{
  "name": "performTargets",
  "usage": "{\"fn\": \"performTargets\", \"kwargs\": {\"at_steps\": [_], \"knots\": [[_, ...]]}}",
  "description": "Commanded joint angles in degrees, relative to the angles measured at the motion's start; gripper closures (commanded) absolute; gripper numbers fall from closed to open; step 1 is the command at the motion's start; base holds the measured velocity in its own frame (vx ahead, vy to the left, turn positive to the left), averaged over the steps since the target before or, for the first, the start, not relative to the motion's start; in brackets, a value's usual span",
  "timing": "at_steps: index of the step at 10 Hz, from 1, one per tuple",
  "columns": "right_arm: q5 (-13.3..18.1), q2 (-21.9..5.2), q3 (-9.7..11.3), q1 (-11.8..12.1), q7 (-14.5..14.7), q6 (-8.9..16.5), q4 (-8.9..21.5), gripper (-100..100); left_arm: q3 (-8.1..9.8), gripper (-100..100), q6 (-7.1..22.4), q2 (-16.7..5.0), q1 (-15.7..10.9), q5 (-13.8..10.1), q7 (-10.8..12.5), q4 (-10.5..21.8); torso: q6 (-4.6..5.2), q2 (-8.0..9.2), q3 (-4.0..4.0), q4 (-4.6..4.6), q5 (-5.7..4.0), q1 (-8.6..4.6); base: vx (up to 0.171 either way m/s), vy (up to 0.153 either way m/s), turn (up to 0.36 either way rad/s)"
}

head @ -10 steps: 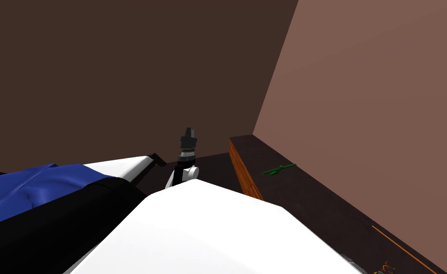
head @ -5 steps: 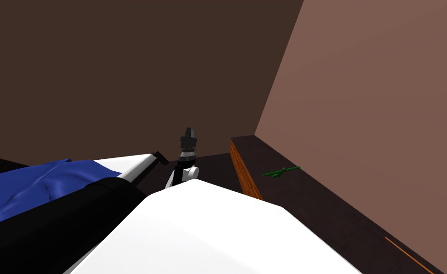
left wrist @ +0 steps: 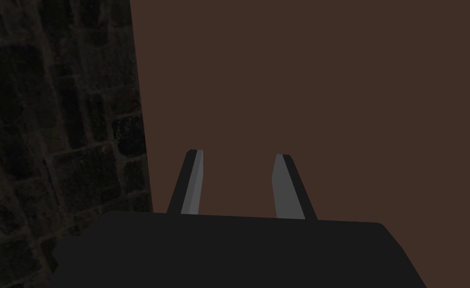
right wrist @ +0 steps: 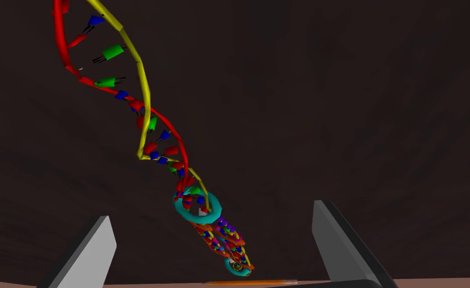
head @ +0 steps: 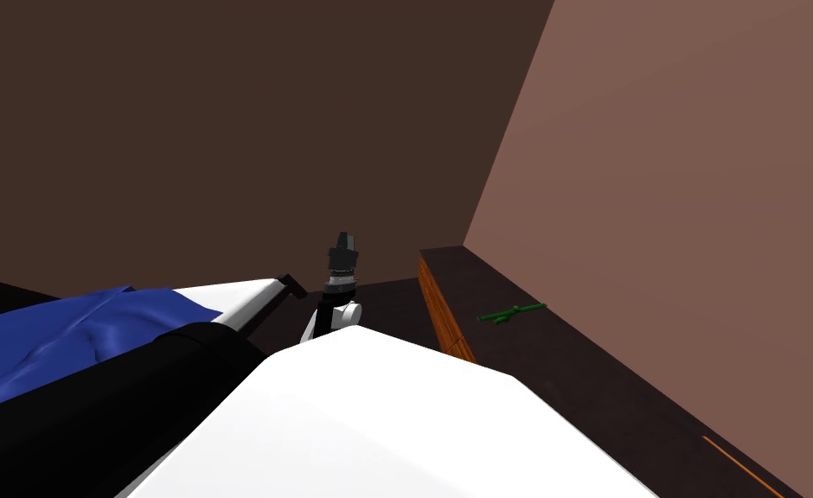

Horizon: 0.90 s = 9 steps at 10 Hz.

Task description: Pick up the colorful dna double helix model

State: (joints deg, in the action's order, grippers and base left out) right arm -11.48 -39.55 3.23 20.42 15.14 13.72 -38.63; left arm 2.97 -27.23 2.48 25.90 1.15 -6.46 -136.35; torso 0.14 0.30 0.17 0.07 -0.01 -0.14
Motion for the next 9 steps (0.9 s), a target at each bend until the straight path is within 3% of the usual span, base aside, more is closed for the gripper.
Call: {"fn": "performTargets", "kwargs": {"at_steps": [1,5,6,7,9], "knots": [[1.66,1.07,-0.48,-1.22,-0.41,-0.95,2.28,-100,0.0,0,0.0,0.0,0.0,0.0,0.0,0.0,0.0,0.0,0.0,0.0,0.0,0.0,0.006,-0.047,0.015],[3.95,2.57,-1.09,-3.01,-0.98,-2.27,5.63,-100,0.0,0,0.0,0.0,0.0,0.0,0.0,0.0,0.0,0.0,0.0,0.0,0.01,0.03,0.002,-0.033,0.014],[3.5,2.32,-0.92,-2.86,-0.86,-2.08,5.33,-100,0.0,0,0.0,0.0,0.0,0.0,0.0,0.0,0.0,-0.01,0.0,0.0,0.01,0.04,0.001,-0.011,0.004],[3.51,2.34,-0.89,-2.95,-0.86,-2.26,5.54,100,0.0,0,0.0,0.0,0.0,0.0,0.0,0.0,0.01,0.0,0.0,0.0,0.02,0.09,0.0,0.0,0.0],[3.55,2.31,-0.87,-2.85,-0.81,-2.18,5.58,100,0.0,0,0.0,0.0,0.0,0.0,0.0,0.0,-0.05,-0.01,0.02,0.05,-0.02,0.1,-0.002,-0.001,-0.006]]}}
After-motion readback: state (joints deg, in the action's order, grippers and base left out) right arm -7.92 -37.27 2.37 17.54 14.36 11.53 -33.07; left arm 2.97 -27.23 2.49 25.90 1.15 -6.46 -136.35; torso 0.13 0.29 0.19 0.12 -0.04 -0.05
